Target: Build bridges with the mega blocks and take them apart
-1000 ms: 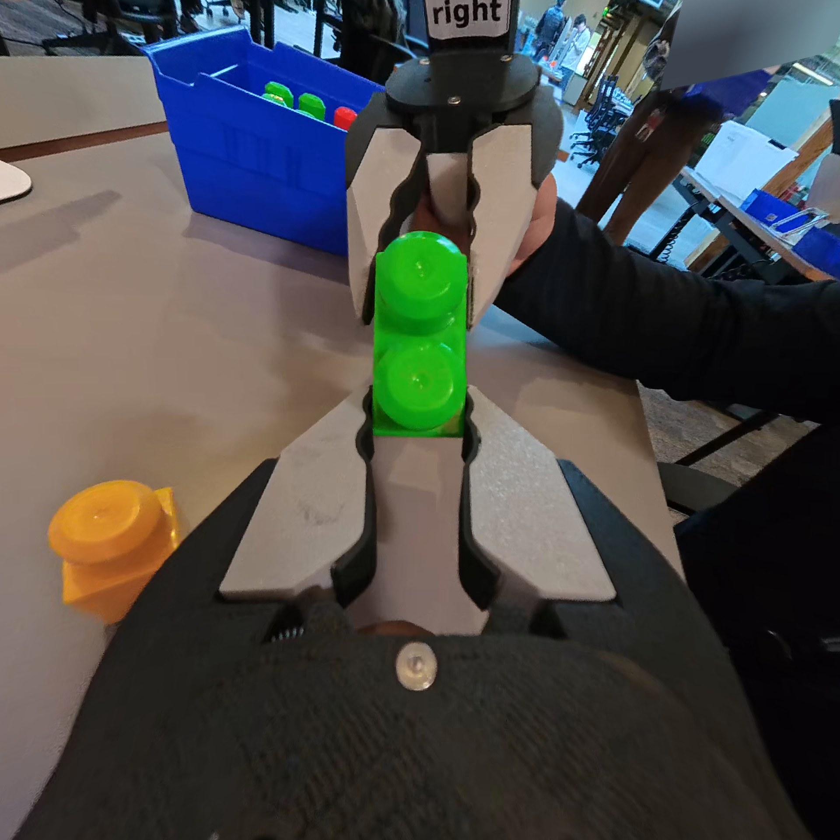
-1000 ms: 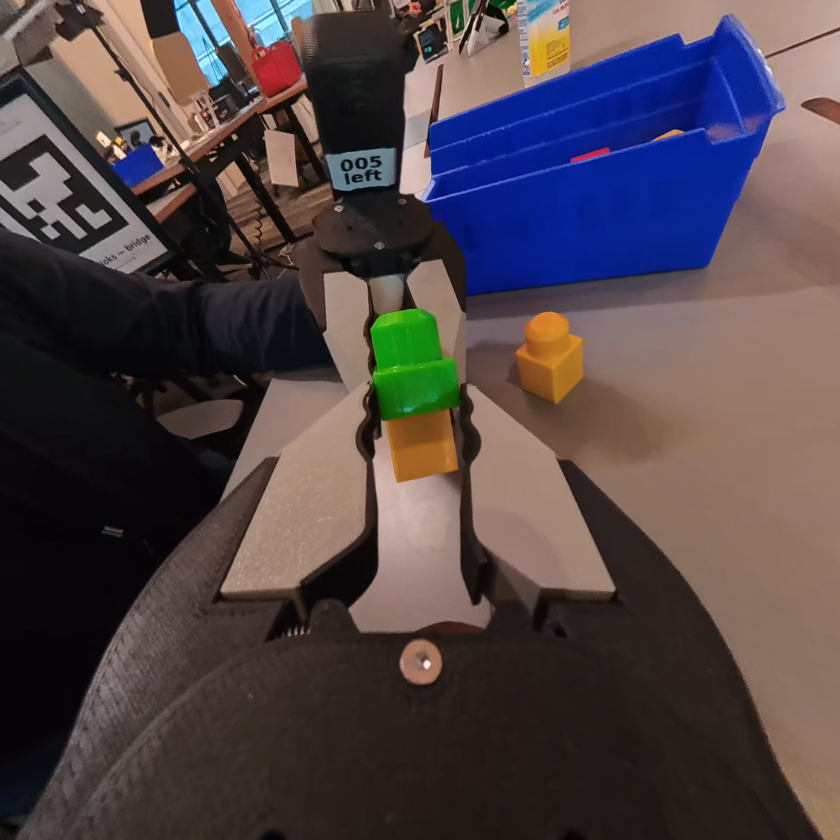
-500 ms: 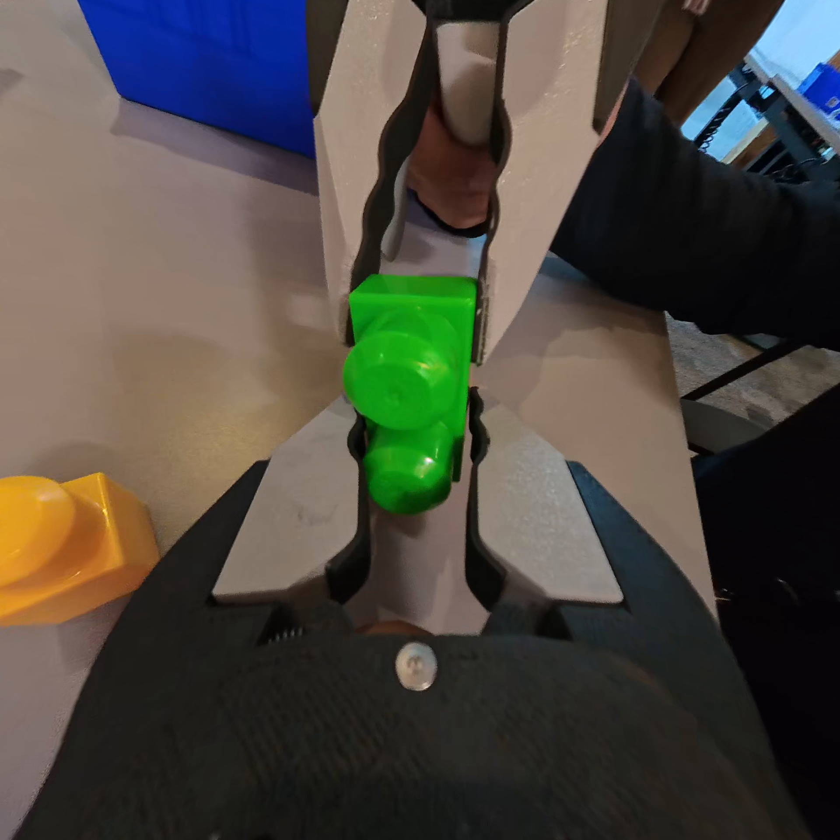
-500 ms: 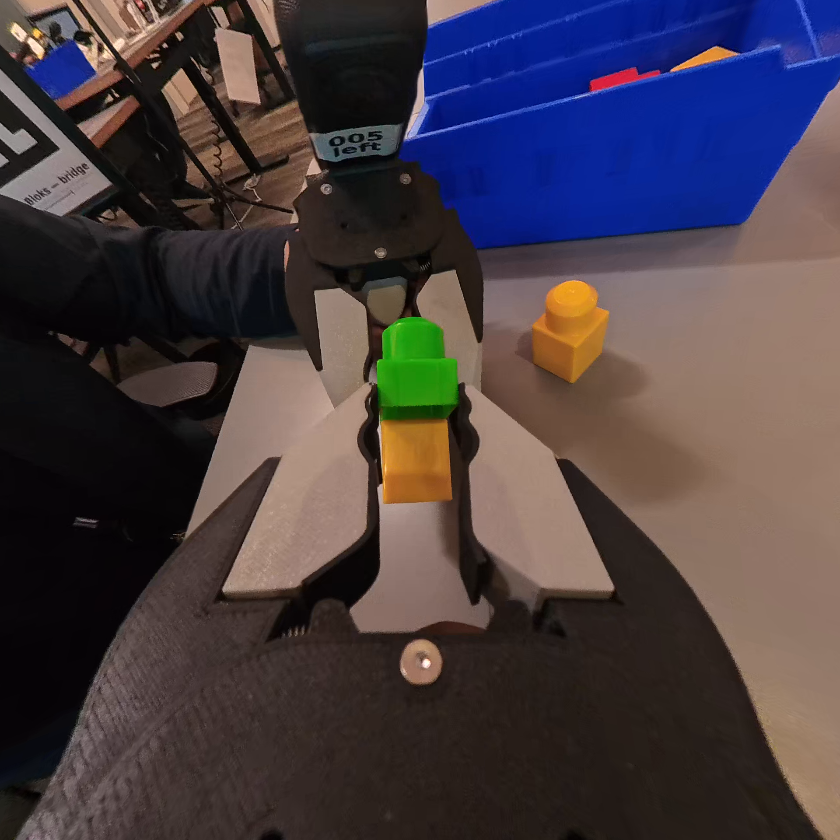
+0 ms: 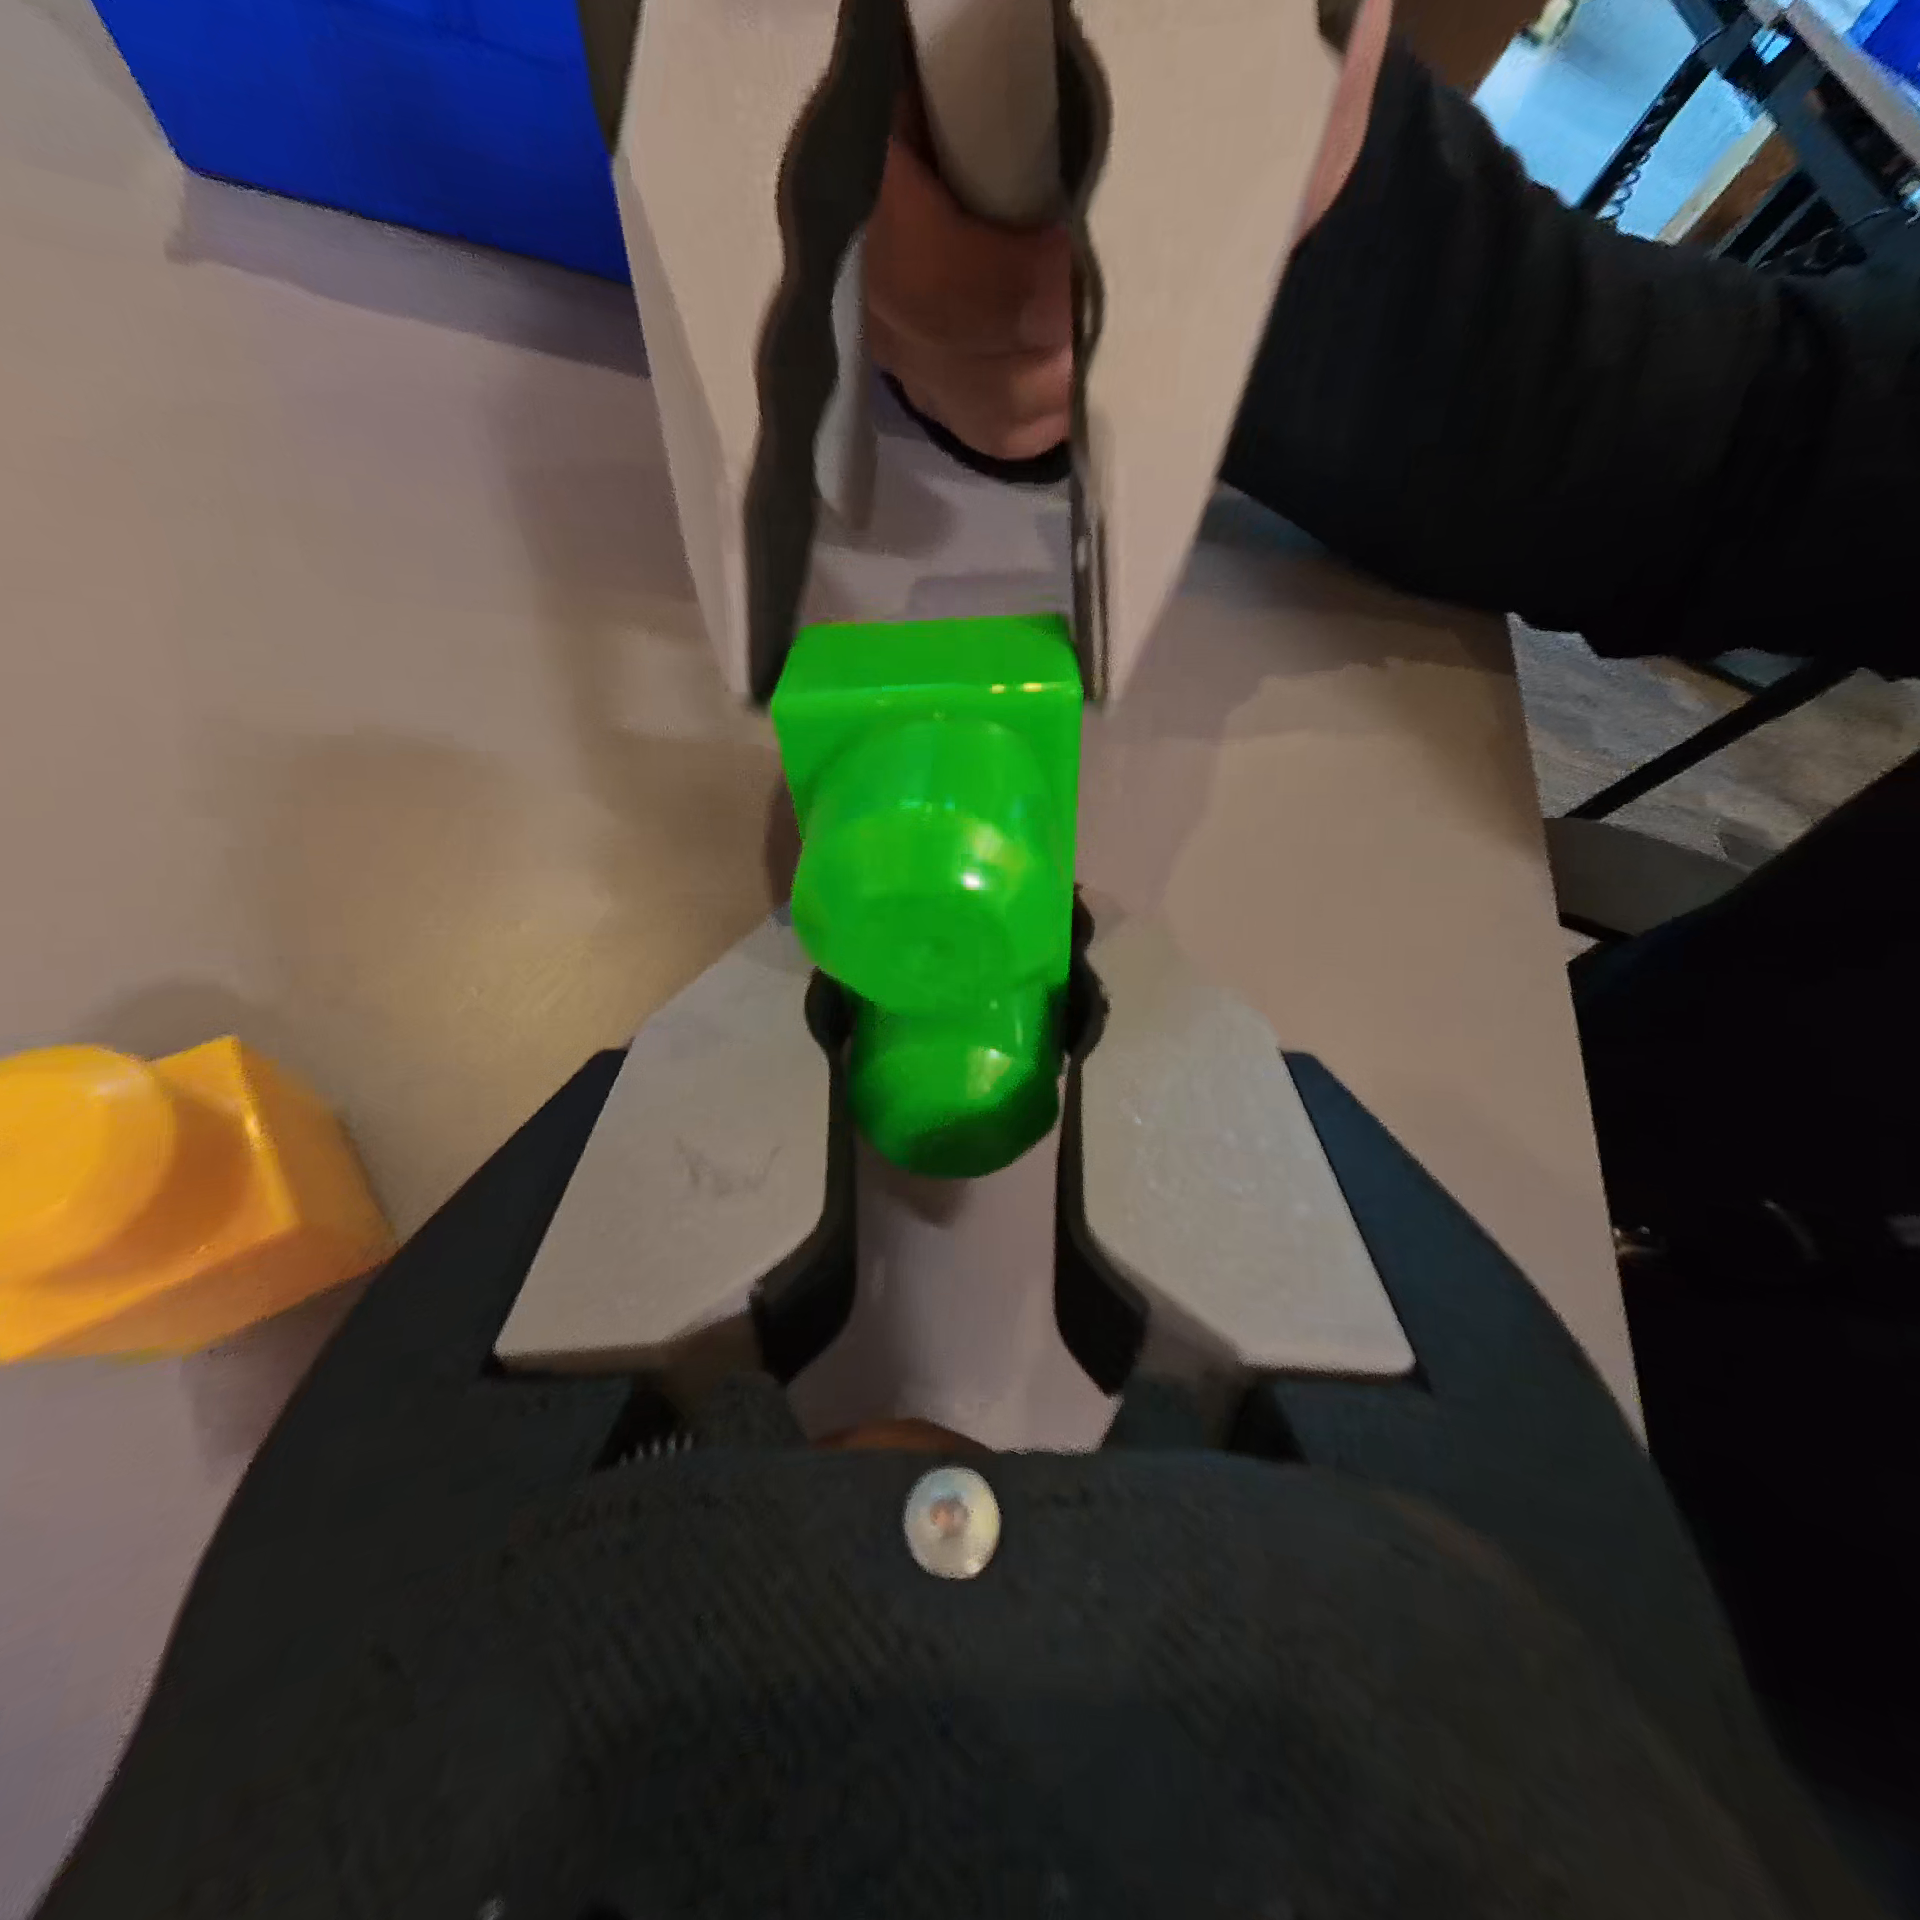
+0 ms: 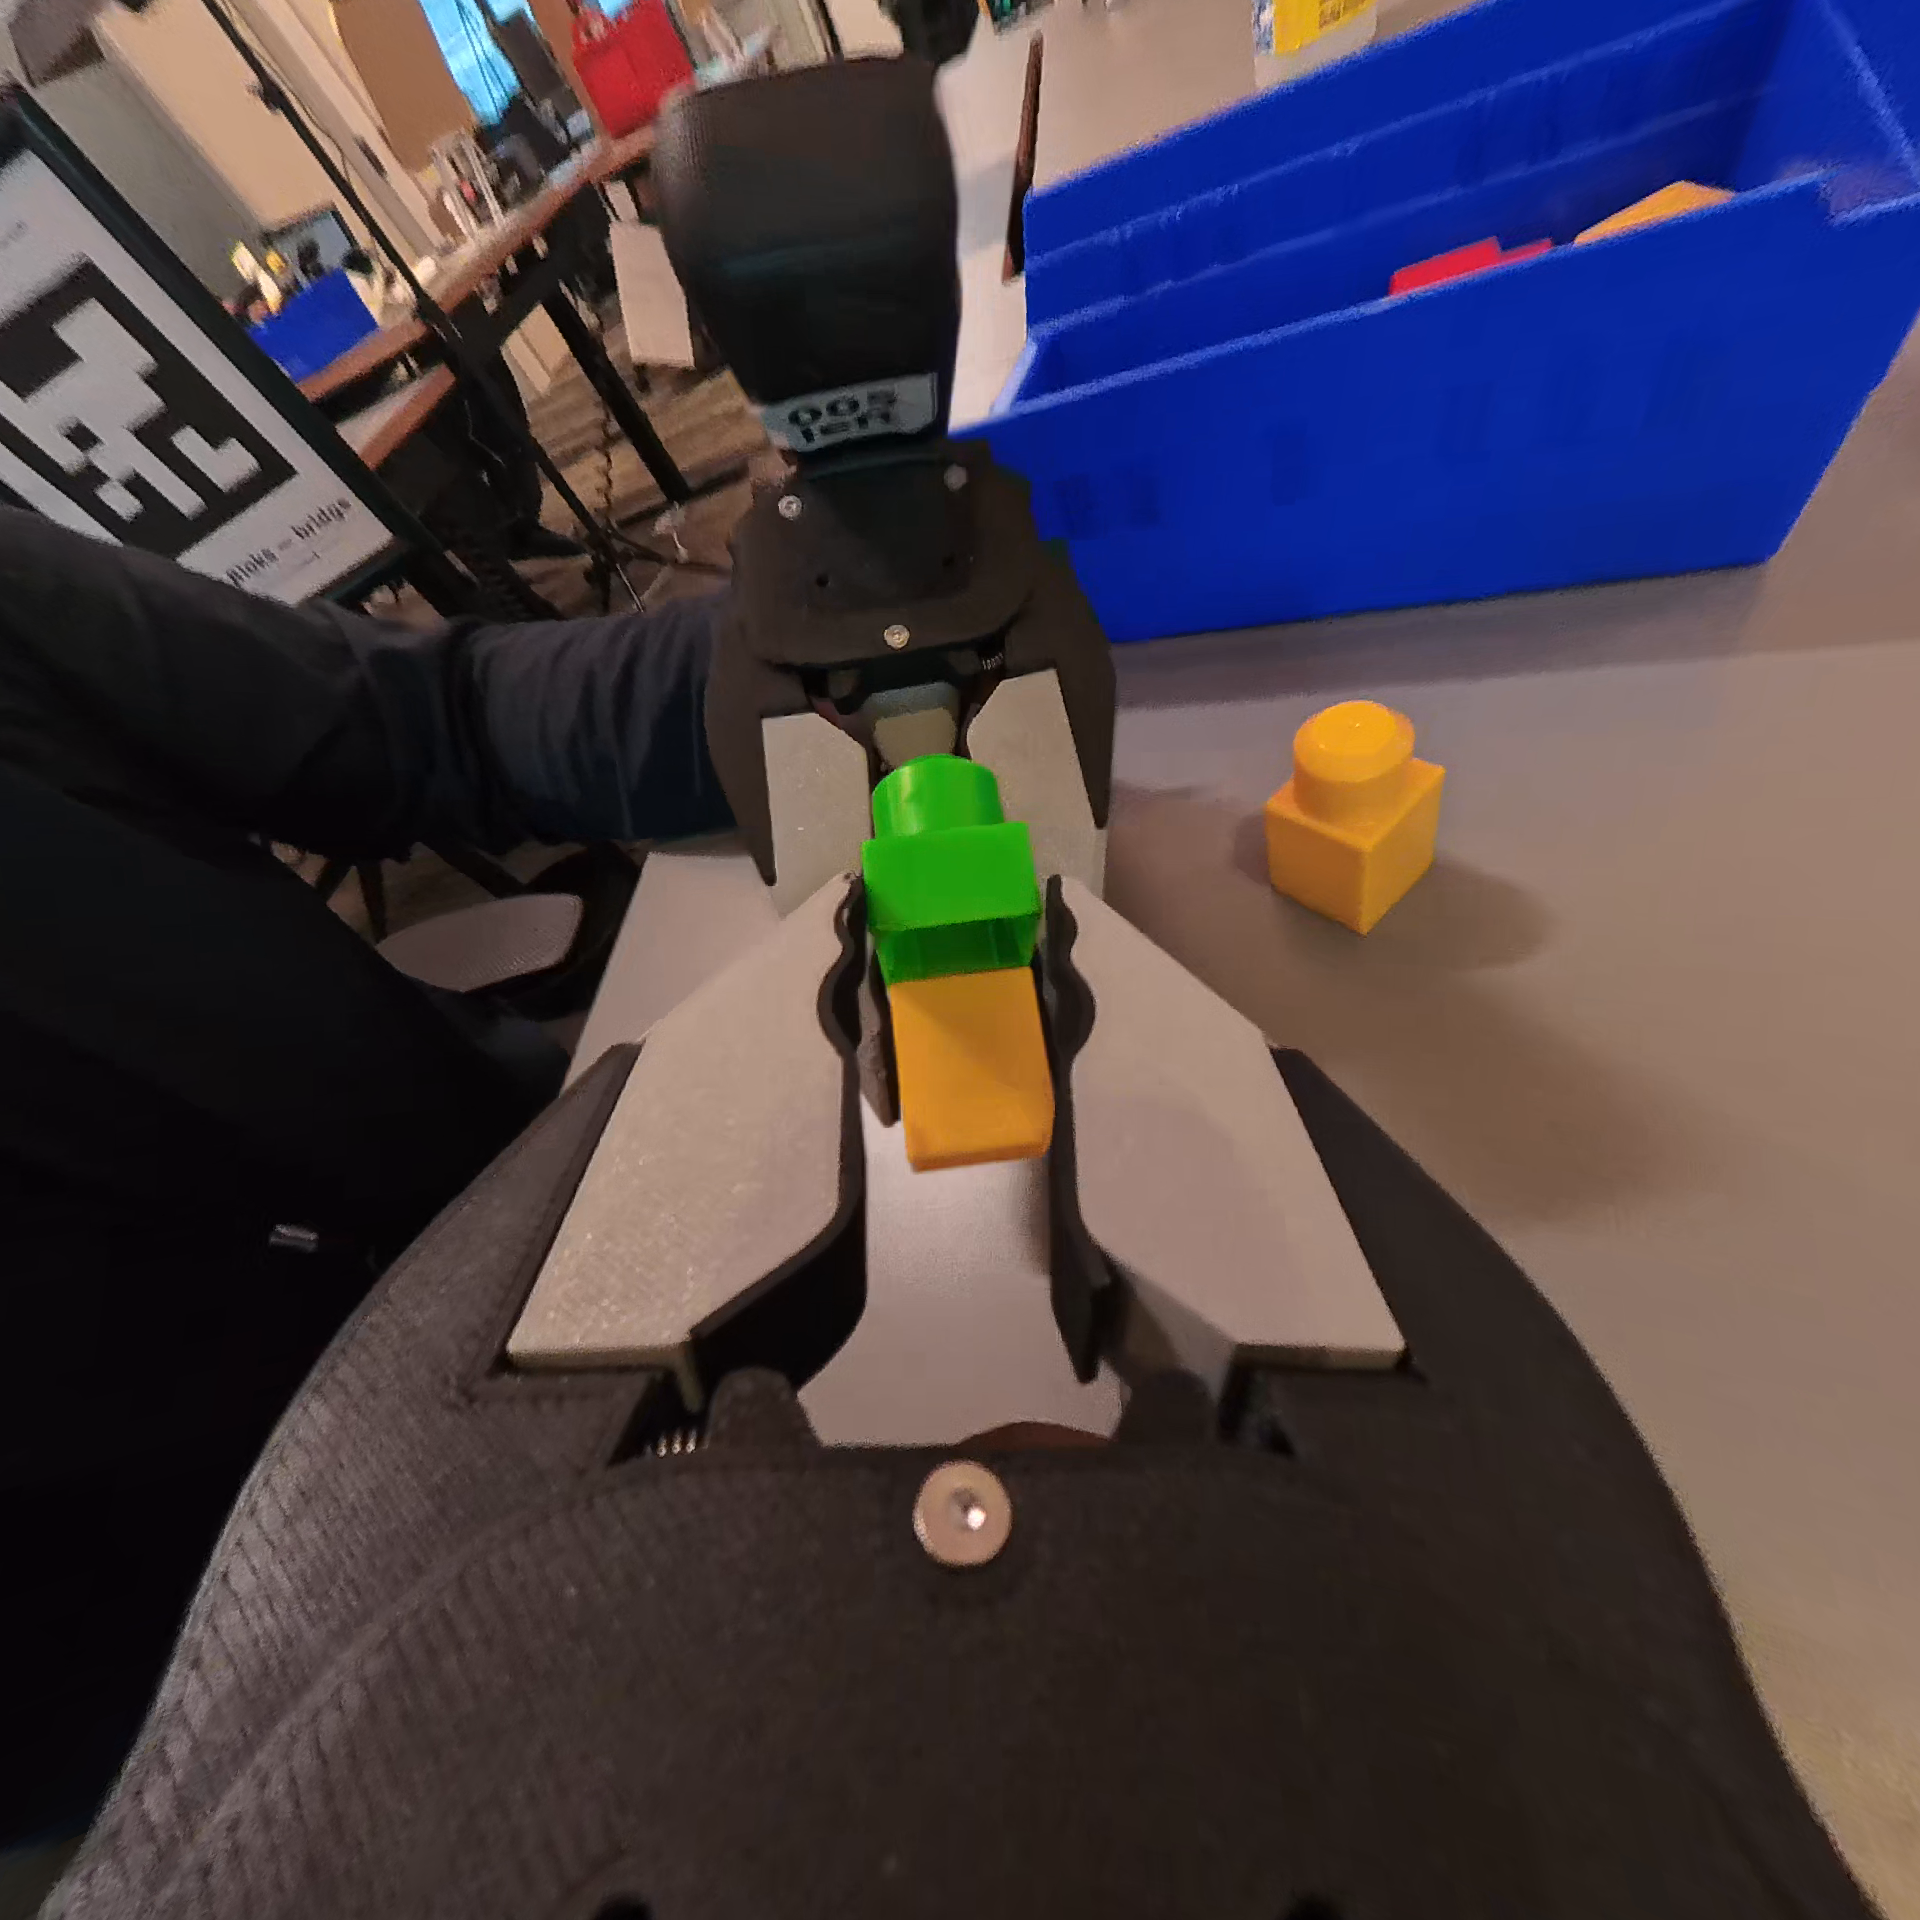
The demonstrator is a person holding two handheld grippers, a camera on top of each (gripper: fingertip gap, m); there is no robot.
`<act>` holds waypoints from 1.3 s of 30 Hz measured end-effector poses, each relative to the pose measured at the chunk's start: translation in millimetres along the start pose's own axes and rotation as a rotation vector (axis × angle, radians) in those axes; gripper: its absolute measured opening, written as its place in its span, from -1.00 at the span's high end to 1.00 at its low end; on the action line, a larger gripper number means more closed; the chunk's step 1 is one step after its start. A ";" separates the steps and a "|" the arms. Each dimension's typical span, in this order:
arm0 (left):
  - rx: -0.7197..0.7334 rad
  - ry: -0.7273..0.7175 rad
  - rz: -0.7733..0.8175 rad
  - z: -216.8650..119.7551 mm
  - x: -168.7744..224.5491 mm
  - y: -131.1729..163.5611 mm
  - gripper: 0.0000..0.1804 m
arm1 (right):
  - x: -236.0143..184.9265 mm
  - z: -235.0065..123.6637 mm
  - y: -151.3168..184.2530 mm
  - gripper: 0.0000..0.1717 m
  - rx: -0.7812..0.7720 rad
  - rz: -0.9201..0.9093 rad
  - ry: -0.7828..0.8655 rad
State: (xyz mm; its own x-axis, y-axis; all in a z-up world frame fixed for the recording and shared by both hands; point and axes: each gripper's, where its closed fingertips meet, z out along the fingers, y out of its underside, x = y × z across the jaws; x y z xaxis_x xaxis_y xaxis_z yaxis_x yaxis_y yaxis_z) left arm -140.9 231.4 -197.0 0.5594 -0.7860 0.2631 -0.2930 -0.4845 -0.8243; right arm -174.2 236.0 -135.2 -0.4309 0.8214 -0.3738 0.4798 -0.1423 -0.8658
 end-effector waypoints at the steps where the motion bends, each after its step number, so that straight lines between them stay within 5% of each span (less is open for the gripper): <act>1: 0.003 0.002 0.005 -5.1 0.6 1.1 0.58 | 2.7 -4.0 -5.3 0.59 0.036 0.013 0.005; 7: 0.139 -0.086 0.036 -37.2 -6.4 -16.4 0.59 | 58.3 -14.2 -4.1 0.48 0.105 0.119 0.222; 17: 0.602 -0.230 0.012 -134.1 -17.9 -77.7 0.59 | 102.1 61.5 16.8 0.32 -0.055 0.147 0.465; 24: 0.595 -0.198 -0.013 -128.7 -17.1 -76.1 0.59 | 116.1 81.1 30.9 0.61 -0.201 0.076 0.543; 28: 0.544 -0.194 -0.007 -116.9 -15.8 -71.6 0.59 | 96.7 63.5 42.3 0.62 -0.323 0.081 0.484; 35: 0.449 -0.174 0.016 -93.8 -10.7 -63.0 0.59 | 59.9 -32.7 81.6 0.61 -0.892 -0.002 0.512; 39: 0.412 -0.176 0.009 -83.3 -13.2 -57.5 0.59 | 46.3 -57.1 109.2 0.61 -1.103 -0.022 0.486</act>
State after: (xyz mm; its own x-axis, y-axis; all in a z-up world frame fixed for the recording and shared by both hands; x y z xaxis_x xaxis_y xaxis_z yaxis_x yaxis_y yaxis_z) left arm -196.1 237.6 -111.3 0.6921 -0.6949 0.1952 0.0151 -0.2564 -0.9665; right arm -98.1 290.0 -228.0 -0.2280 0.9736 0.0066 0.9731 0.2281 -0.0310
